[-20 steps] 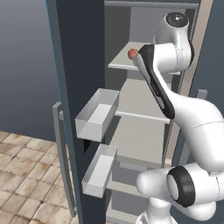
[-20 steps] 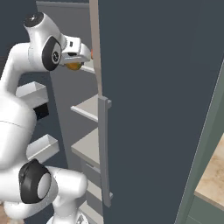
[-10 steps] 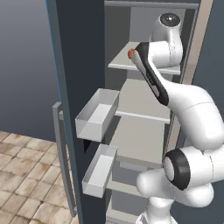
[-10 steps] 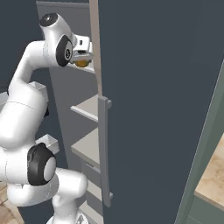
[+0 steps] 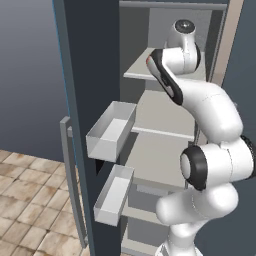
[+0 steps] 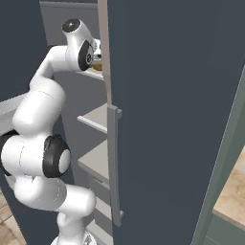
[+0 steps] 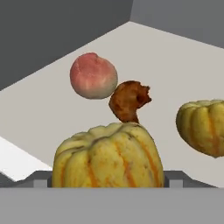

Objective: Take the chicken drumstick and squash from the second highest rack and move them to the highest rack where the peach and squash are located, to maximize freezer space. Close the freezer door after rearranging.

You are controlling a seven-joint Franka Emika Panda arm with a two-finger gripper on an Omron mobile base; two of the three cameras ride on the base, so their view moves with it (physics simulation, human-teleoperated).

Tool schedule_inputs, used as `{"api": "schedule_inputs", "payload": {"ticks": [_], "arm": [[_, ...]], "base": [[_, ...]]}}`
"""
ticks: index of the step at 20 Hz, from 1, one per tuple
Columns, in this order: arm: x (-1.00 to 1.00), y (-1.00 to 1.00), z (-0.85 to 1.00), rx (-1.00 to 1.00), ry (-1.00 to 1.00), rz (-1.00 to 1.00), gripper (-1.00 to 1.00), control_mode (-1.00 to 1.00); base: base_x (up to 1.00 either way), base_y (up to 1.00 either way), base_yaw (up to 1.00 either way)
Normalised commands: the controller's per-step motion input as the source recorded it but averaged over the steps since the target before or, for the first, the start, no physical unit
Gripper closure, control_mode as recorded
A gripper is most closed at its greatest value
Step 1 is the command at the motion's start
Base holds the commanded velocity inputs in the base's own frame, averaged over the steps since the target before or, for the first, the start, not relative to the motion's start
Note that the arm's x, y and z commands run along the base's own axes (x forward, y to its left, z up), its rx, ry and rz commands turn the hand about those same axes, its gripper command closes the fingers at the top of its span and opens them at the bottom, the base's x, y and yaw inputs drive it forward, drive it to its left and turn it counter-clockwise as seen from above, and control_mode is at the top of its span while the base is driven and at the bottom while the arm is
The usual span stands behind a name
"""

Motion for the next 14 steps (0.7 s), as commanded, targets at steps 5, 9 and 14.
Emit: {"api": "schedule_inputs", "payload": {"ticks": [5, 9, 14], "arm": [[0.73, -0.1, -0.1, 0.0, 0.0, 0.0, 1.0, -1.0], [0.77, -0.11, -0.1, 0.0, 0.0, 0.0, 1.0, -1.0], [0.79, -0.12, -0.09, 0.0, 0.0, 0.0, 1.0, -1.0]], "base": [[0.0, 0.0, 0.0], [0.0, 0.0, 0.0], [0.0, 0.0, 0.0]]}}
